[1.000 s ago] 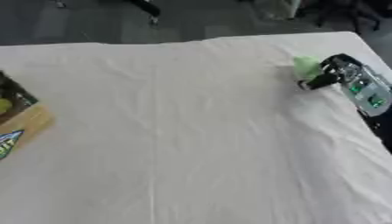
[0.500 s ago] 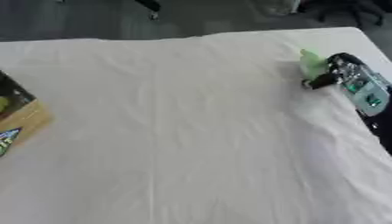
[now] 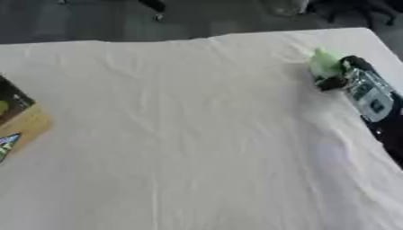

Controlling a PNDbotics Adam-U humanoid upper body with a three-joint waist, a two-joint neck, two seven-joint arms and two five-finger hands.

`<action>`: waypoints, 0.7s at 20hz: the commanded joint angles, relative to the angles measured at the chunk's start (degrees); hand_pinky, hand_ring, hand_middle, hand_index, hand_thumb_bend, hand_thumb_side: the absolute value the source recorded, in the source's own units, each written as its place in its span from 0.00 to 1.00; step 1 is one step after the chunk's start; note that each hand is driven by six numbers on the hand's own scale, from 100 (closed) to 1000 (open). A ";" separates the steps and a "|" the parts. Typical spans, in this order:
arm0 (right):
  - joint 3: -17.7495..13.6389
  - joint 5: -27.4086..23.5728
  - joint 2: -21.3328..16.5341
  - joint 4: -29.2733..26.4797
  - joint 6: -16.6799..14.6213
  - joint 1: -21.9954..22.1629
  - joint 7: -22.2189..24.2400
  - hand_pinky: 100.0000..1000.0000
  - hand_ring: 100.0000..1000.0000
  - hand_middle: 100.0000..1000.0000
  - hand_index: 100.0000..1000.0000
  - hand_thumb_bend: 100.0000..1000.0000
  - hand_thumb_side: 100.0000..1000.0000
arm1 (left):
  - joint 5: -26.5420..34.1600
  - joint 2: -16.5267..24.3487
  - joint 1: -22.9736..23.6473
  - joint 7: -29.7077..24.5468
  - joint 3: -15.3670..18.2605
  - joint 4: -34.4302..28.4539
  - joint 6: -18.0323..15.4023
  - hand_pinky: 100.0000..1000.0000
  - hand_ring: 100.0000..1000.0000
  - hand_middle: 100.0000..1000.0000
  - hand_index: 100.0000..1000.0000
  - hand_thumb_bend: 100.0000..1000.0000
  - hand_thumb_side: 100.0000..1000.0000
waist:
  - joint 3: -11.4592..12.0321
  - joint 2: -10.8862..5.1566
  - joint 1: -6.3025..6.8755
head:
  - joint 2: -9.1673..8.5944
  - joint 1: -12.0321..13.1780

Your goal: Pick up the objects with one hand, pass them to the other hand, and then place them into the box on the other side of the table.

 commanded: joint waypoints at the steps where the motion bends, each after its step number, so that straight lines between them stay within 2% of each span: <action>1: -0.24 -1.42 -1.21 -0.48 -0.30 -0.65 -2.93 0.69 0.50 0.38 0.56 0.00 0.18 | -0.02 1.46 -0.44 0.00 0.65 -0.84 0.07 0.44 0.61 0.51 0.69 0.17 0.65 | -0.07 -0.81 0.14 | -0.65 -0.09; 7: -0.69 -3.32 -2.18 -3.50 -0.82 0.42 -6.66 0.66 0.46 0.32 0.52 0.00 0.18 | -0.26 1.68 -0.55 -0.03 0.63 -0.92 0.04 0.44 0.61 0.51 0.69 0.17 0.64 | -0.37 -1.20 0.08 | -0.48 0.27; 14: -1.89 -8.57 -4.56 -13.64 -0.64 4.05 -10.54 0.64 0.44 0.29 0.50 0.00 0.17 | -0.53 2.03 -0.46 -0.17 0.65 -0.96 0.09 0.44 0.61 0.51 0.69 0.17 0.64 | -0.68 -1.50 0.08 | -0.46 1.24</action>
